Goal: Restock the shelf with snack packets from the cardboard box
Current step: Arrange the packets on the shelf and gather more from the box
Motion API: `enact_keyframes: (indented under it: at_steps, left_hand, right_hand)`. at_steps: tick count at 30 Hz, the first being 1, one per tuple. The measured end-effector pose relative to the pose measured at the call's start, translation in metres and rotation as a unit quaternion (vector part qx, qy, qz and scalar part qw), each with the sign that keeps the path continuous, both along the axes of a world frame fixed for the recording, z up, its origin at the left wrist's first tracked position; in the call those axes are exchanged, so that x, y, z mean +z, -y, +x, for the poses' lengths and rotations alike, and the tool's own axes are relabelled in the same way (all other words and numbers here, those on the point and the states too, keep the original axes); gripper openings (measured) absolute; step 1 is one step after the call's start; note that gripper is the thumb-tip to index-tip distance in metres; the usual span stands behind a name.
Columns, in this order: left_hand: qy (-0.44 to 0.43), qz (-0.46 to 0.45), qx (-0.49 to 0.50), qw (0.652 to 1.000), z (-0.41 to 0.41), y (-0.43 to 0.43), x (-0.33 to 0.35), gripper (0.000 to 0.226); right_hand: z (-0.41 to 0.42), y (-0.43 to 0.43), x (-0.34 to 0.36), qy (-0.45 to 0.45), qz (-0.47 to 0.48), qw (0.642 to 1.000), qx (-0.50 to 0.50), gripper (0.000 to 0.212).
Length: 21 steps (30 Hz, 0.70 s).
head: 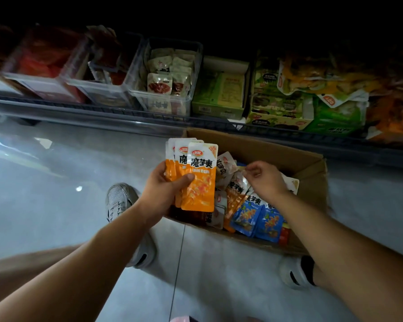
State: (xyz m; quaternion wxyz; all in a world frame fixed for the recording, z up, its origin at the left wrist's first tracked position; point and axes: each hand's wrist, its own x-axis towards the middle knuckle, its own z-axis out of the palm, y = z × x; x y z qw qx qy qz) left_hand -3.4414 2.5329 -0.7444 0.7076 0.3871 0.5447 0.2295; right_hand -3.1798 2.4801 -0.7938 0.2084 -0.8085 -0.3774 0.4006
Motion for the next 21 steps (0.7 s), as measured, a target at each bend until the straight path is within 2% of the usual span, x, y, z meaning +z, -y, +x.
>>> enact_keyframes:
  at_steps: [4, 8, 10, 12, 15, 17, 21]
  left_hand:
    - [-0.002, 0.0, -0.006, 1.0, 0.001, 0.0, -0.003, 0.048]
    - [-0.013, 0.001, -0.007, 1.0, 0.003, 0.001, -0.005, 0.05]
    - [-0.017, 0.0, -0.005, 1.0, 0.002, 0.0, -0.005, 0.051]
    - [-0.021, 0.002, -0.004, 1.0, 0.002, 0.0, -0.006, 0.052]
    - [-0.022, 0.007, -0.007, 1.0, 0.002, 0.001, -0.005, 0.05]
    - [-0.023, 0.01, -0.011, 1.0, 0.003, 0.002, -0.004, 0.048]
    - [-0.022, 0.007, -0.008, 1.0, 0.003, 0.002, -0.002, 0.048]
  right_hand:
    - [0.009, 0.014, -0.051, 0.07, -0.06, 0.995, 0.045, 0.046]
    - [0.001, 0.015, -0.069, 0.139, -0.089, 0.984, 0.07, 0.068]
    - [-0.001, 0.015, -0.074, 0.15, -0.072, 0.985, 0.053, 0.066]
    - [0.0, 0.014, -0.076, 0.15, -0.054, 0.987, 0.036, 0.054]
    - [0.002, 0.013, -0.076, 0.104, -0.049, 0.993, 0.002, 0.039]
    - [0.001, 0.014, -0.075, 0.082, -0.056, 0.995, -0.003, 0.042]
    - [-0.002, 0.014, -0.076, 0.111, -0.061, 0.992, 0.021, 0.049]
